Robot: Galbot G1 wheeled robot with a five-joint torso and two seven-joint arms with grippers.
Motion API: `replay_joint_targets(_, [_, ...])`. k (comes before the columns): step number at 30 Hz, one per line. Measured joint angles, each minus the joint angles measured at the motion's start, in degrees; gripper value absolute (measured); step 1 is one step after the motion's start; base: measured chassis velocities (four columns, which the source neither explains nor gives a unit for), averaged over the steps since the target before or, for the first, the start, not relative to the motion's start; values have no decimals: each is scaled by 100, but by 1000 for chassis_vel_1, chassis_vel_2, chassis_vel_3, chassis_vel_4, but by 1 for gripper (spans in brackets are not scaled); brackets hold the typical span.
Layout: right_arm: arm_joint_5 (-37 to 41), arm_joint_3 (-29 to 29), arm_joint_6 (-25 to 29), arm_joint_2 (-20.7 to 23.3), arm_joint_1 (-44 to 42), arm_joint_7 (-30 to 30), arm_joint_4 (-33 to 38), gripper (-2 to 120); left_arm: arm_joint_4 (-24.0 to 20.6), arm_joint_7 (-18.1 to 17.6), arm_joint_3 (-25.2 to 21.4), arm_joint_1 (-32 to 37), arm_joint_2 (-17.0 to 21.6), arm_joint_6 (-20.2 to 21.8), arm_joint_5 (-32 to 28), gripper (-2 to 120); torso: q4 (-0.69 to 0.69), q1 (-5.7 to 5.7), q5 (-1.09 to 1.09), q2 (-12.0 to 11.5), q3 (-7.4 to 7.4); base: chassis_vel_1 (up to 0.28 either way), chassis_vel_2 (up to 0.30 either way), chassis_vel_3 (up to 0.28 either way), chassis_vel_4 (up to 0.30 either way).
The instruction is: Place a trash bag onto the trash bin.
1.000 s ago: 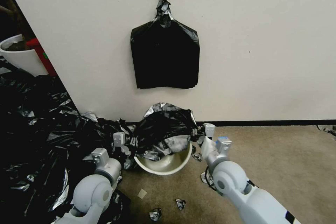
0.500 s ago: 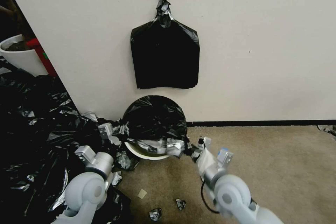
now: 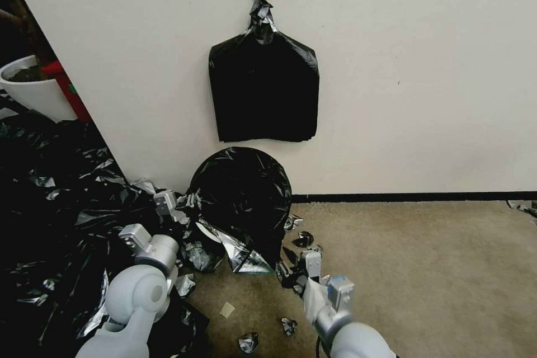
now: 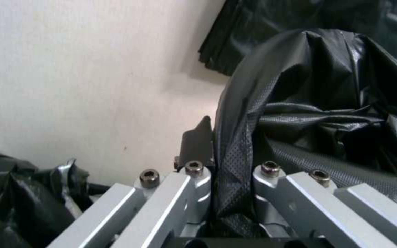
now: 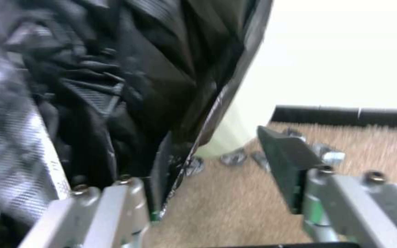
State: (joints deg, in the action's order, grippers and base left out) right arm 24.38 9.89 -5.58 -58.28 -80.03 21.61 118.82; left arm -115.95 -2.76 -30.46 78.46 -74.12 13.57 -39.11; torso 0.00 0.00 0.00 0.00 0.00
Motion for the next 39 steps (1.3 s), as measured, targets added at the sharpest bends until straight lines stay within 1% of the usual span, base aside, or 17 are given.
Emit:
replay_joint_targets(2, [-146,0,61,22,-28,-35,13,56,10,-8,3,-5,4,5,5,6,0,0,-1,0,0,0,0,0,0])
replay_joint_targets(5, [-1220,-118,742,107,-198,-529,-23,74,78,-95,14,-65,25,69,38,6,-1,0,0,0,0,0,0,0,0])
replay_joint_targets(6, [-1220,-118,742,107,-198,-529,-23,74,78,-95,14,-65,25,69,38,6,-1,0,0,0,0,0,0,0,0])
replay_joint_targets(8, [-1842,-222,1351,114,-227,-902,-151,84,106,-144,23,-98,25,124,50,6,0,0,0,0,0,0,0,0,0])
replay_joint_targets(9, [-1842,-222,1351,114,-227,-902,-151,84,106,-144,23,-98,25,124,50,6,0,0,0,0,0,0,0,0,0])
replay_joint_targets(13, [-2826,-537,2150,50,-112,-1204,-591,99,109,-178,30,-111,22,141,67,6,0,0,0,0,0,0,0,0,0])
replay_joint_targets(19, [-3191,-887,2844,-21,13,-1478,-871,100,63,-196,-5,-69,47,141,71,6,-1,0,0,0,0,0,0,0,0])
replay_joint_targets(21, [-2380,-812,3494,-116,185,-1803,-946,100,54,-197,-9,-43,48,141,76,6,0,0,0,0,0,0,0,0,0])
replay_joint_targets(23, [-2192,-779,3608,-139,219,-1857,-949,100,50,-197,-10,-36,44,142,81,6,1,0,1,0,0,0,0,0,0])
replay_joint_targets(24, [-1672,-705,3928,-194,302,-2164,-949,100,42,-197,-9,-19,24,141,100,6,1,0,0,0,0,0,0,0,0])
replay_joint_targets(27, [-1395,-699,4213,-207,337,-2704,-956,100,37,-197,-7,-11,14,141,107,6,0,0,0,0,0,0,0,0,0])
replay_joint_targets(28, [-1357,-735,4431,-188,340,-3290,-993,100,20,-201,-9,-8,11,142,109,6,0,0,0,0,0,0,0,0,0])
replay_joint_targets(30, [-1466,-782,4489,-161,334,-3525,-1027,100,7,-205,-16,-7,11,141,109,6,0,0,0,0,0,0,0,0,0])
replay_joint_targets(33, [-2124,-979,4502,-120,287,-3747,-1155,100,-47,-217,-47,2,11,141,100,6,0,0,0,0,0,0,0,0,0])
replay_joint_targets(35, [-2983,-1191,4493,-129,231,-3829,-1252,100,-133,-255,-98,35,5,165,-4,6,-1,0,-1,0,0,0,0,0,0])
replay_joint_targets(36, [-2983,-1191,4493,-129,231,-3829,-1252,100,-133,-255,-98,35,5,165,-4,6,-1,0,-1,0,0,0,0,0,0])
replay_joint_targets(39, [-4056,-1364,4445,-246,219,-3749,-1335,97,-382,-503,-196,88,-7,381,-466,6,-1,0,0,0,0,0,0,0,0])
